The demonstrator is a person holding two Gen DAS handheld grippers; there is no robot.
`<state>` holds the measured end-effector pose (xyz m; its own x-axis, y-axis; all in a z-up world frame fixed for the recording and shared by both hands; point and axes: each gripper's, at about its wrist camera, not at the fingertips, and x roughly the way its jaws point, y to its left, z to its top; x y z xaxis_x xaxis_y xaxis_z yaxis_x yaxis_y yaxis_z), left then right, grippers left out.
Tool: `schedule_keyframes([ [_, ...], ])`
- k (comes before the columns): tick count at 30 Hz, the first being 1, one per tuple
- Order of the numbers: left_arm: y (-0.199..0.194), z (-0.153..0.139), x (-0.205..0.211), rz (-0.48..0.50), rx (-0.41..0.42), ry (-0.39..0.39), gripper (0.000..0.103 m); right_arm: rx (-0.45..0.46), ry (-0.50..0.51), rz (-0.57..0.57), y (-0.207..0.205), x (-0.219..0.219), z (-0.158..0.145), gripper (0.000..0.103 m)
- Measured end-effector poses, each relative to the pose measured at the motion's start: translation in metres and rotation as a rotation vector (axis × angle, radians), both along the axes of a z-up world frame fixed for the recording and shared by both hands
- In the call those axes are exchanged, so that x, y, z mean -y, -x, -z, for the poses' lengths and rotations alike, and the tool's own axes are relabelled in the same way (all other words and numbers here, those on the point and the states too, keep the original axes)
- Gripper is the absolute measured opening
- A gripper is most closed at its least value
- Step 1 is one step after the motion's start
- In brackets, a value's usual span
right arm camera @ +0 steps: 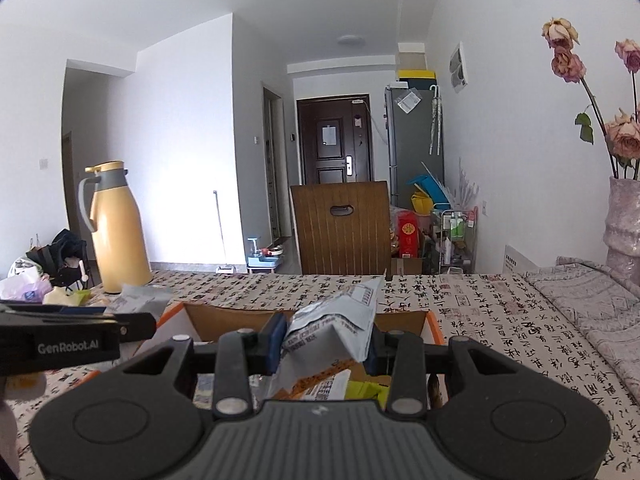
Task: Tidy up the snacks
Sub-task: 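Carry the white packet and silver packet over the cardboard box, then open both tools to drop the packets into the box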
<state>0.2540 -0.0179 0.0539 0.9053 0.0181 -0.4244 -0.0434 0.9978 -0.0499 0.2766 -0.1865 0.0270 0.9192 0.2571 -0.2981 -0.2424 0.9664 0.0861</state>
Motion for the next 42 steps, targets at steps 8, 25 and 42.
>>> schedule_keyframes([
  [8, -0.008, 0.017, -0.008, 0.006, -0.023, 0.042, 0.042, -0.039, -0.01, -0.017, -0.007, 0.002, 0.015, 0.037],
  [25, 0.006, 0.008, -0.016, -0.079, 0.056, 0.052, 0.103, -0.049, -0.035, 0.036, 0.0, 0.012, 0.016, 0.103],
  [42, 0.038, -0.015, -0.015, -0.076, 0.069, 0.062, 0.103, -0.005, -0.001, 0.036, 0.034, 0.01, -0.009, 0.103],
])
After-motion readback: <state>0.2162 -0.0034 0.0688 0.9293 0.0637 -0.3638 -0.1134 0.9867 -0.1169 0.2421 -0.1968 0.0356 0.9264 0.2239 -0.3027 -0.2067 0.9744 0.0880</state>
